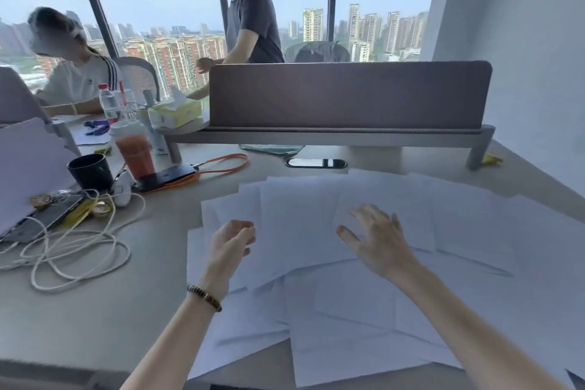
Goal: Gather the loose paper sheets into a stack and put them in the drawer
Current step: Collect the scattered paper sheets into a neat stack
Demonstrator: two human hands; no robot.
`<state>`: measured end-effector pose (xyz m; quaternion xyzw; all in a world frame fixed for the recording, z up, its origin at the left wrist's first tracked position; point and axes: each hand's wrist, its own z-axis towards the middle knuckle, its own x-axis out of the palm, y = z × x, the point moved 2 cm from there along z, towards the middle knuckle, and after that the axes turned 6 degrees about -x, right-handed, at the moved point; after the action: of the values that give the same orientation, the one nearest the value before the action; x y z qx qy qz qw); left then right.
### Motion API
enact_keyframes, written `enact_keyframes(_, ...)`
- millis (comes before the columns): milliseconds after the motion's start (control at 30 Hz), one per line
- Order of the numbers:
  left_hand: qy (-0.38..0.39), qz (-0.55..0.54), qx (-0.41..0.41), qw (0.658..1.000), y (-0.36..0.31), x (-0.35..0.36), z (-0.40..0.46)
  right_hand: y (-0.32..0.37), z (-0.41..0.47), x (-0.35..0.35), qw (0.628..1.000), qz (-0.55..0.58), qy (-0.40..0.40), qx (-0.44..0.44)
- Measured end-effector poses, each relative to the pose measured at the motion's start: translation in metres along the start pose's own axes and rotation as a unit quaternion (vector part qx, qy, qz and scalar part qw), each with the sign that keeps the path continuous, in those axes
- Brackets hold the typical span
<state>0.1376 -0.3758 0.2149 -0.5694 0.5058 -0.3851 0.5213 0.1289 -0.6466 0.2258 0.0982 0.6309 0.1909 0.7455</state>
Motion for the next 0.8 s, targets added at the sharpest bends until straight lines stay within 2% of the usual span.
enact_keyframes(67, 0.011, 0.161, 0.048, 0.986, 0.007, 0.014, 0.005, -0.023, -0.008, -0.006, 0.999, -0.028, 0.001, 0.037)
enact_keyframes(100, 0.015, 0.268, 0.066, 0.961, 0.012, 0.019, 0.009, -0.035, -0.011, -0.007, 0.997, -0.046, 0.004, 0.057)
enact_keyframes(167, 0.026, 0.451, 0.058, 0.890, 0.022, 0.027, 0.016, -0.059, -0.016, -0.009, 0.992, -0.076, 0.021, 0.103)
enact_keyframes(233, 0.057, 0.529, 0.021, 0.846, 0.028, 0.035, 0.018, -0.079, -0.020, -0.010, 0.983, -0.094, 0.042, 0.151)
enact_keyframes(367, 0.103, 0.583, 0.014, 0.806, 0.037, 0.051, 0.012, -0.105, -0.028, -0.009, 0.968, -0.126, 0.078, 0.201)
enact_keyframes(567, 0.141, 0.582, 0.066, 0.798, 0.030, 0.067, 0.006, -0.112, -0.035, 0.007, 0.971, -0.115, 0.107, 0.181)
enact_keyframes(733, 0.156, 0.538, 0.082, 0.824, 0.028, 0.076, 0.010, -0.098, -0.037, 0.016, 0.981, -0.079, 0.095, 0.147)
enact_keyframes(800, 0.155, 0.500, 0.087, 0.847, 0.030, 0.076, 0.016, -0.095, -0.035, 0.014, 0.986, -0.071, 0.064, 0.137)
